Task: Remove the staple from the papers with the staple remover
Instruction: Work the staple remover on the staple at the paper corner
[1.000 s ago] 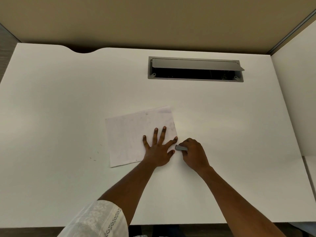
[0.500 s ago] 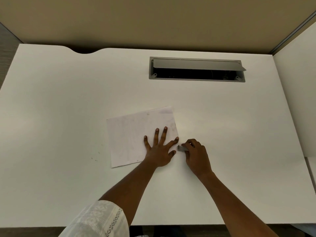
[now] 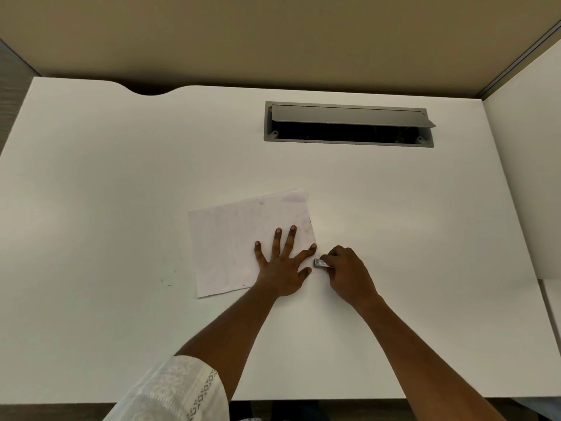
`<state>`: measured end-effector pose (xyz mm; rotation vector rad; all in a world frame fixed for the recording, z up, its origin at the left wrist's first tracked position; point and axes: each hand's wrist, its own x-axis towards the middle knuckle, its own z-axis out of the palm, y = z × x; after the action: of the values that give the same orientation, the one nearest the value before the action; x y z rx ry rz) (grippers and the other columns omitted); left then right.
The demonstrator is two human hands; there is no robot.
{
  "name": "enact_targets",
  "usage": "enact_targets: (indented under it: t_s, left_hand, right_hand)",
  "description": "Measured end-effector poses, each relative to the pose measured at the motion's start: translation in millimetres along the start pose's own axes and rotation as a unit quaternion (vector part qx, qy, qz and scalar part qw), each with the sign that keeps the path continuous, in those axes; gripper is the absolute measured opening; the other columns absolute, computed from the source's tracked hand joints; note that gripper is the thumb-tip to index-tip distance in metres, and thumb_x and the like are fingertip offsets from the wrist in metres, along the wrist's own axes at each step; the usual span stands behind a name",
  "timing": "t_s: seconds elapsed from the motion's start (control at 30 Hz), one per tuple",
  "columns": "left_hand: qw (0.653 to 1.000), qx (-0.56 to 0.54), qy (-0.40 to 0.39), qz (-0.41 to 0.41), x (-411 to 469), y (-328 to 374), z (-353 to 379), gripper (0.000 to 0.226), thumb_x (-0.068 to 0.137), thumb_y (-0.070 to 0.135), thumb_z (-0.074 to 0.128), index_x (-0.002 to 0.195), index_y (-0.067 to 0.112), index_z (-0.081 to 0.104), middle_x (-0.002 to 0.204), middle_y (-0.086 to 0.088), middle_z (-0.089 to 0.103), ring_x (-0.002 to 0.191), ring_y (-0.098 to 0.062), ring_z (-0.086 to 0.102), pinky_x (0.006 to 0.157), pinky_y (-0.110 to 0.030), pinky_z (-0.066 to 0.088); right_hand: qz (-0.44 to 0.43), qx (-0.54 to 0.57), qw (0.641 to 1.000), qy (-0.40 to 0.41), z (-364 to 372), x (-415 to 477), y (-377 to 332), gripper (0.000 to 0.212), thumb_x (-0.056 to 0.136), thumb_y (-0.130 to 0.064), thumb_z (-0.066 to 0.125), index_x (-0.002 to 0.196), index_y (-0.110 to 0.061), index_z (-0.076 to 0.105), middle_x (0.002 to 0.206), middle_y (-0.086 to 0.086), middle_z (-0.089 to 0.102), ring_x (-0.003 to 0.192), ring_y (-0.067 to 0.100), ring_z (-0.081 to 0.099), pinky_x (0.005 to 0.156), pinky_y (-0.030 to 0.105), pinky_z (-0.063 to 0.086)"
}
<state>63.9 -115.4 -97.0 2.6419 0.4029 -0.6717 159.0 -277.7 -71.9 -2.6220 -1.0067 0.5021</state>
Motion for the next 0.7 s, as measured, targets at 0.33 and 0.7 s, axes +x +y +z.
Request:
enact_targets:
  t_s: [0.33,0.7]
  left_hand:
    - [1.000,0.005,0.006,-0.001,0,0,1,0.062,0.101,0.066,0.028,0.153,0.058,-0.003,0.165,0.003,-0.033,0.150,-0.030,-0.034,0.111,-0.075,-0.013]
    - [1.000,0.008,0.015,-0.003,0,0,2,0.061,0.101,0.066,0.027,0.153,0.059,-0.003,0.165,0.003,-0.033,0.150,-0.029,-0.034,0.111,-0.075,-0.014]
  right_hand:
    - [0.013,0.003,1.000,-0.016,3,2,-7,0.021,0.091,-0.009,0.063,0.107,-0.014,0.075,0.086,0.007,0.061,0.083,0.026,0.056,0.062,0.031,0.046]
    - [0.075,0.182,0.980,-0.029,-14,7,0,0.020,0.082,-0.023,0.080,0.100,-0.013,0.079,0.093,0.003,0.077,0.086,0.017,0.070,0.075,0.023,0.051]
